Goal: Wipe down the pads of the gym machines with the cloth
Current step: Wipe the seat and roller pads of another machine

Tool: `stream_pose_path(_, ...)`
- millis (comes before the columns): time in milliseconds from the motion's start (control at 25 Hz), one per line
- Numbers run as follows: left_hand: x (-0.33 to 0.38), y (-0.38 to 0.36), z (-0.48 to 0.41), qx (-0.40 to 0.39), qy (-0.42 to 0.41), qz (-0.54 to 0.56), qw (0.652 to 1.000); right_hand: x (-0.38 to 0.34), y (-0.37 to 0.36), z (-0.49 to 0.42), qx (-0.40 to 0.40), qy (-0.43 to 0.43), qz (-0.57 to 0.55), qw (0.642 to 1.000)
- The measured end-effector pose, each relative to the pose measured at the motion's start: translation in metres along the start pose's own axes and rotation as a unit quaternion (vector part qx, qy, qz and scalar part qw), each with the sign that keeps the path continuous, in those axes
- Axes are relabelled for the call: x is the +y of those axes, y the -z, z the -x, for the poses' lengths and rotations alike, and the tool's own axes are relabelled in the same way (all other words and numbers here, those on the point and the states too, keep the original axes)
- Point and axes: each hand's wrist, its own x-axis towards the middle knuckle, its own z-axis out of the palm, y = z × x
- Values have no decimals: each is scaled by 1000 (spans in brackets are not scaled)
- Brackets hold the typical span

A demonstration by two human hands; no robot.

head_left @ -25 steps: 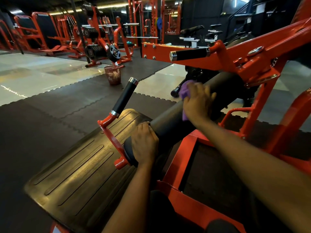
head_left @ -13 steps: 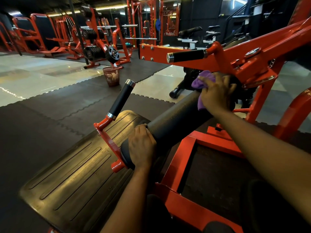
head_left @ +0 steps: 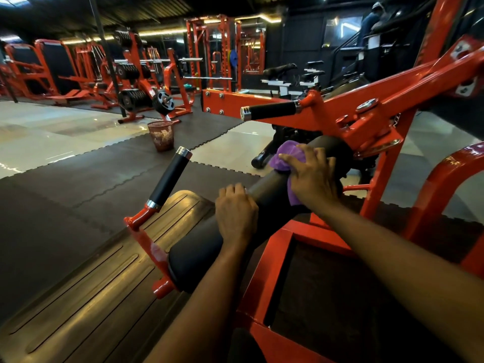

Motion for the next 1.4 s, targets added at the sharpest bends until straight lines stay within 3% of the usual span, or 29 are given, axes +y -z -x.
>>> stream_pose_path(160,-6,-6,3,15,-5,-25,1000,66,7,-59,13,-122,11,992)
stream_pose_path(280,-3,-11,2,19,-6,-48,999,63,5,-59,40,-182,9,983)
stream_pose_path(400,-2,-15,4,28,-13,-53,998,26,-3,-21,85,-122,5,989)
stream_pose_path(600,-1,-12,4,16,-6,-45,999,-39,-12,54,80,-37,-47,995)
stream_pose_path(760,-5,-11,7,11,-11,-18,1000,6,0,42,54,68,-2,996)
stream_pose_path(880,-9,-10,6,13,-24,-14,1000,55,12,-8,64,-52,-1,997)
stream_pose_path(1000,-6,-10,3,18,-23,-31,999,60,22,-63,16,-164,-9,986)
stream_pose_path(1160,-5,-11,0,12,-35,-40,999,46,9,-73,-26,-89,32,995)
stream_pose_path(1400,-5,-16,-3,7,-24,-58,998,46,4,-51,-35,-64,34,997)
